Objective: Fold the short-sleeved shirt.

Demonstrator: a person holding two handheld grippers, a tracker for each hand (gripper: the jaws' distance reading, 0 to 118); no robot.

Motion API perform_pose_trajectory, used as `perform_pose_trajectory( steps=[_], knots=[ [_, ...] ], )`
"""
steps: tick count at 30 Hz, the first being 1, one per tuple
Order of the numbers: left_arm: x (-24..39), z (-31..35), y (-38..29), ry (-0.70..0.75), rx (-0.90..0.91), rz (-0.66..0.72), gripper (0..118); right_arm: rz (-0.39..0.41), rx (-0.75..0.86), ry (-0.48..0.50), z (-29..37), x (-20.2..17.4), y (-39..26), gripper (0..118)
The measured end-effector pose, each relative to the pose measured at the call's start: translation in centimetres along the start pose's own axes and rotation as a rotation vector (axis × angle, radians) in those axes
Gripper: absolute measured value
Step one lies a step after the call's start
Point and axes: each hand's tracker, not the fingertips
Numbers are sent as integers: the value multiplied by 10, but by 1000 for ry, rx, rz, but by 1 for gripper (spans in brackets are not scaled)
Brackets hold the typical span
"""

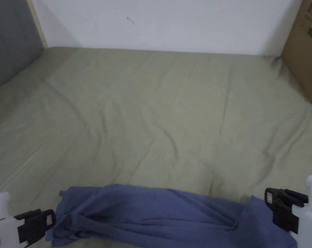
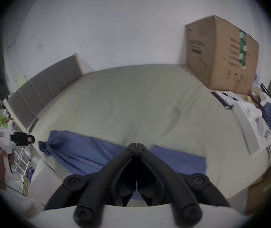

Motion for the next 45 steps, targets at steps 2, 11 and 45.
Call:
perform_pose_trajectory(
  steps=[2, 11, 45],
  knots=[
    [-20, -2, -10, 4, -22, 40, 0, 17, 21, 25, -8, -24, 2, 0],
    [-79, -9, -2, -164, 3, 215, 3, 79, -50, 152, -46, -94, -5, 0],
    [-85, -123, 20, -397, -238, 415, 7, -2, -221, 124, -77, -90, -19, 0]
  ],
)
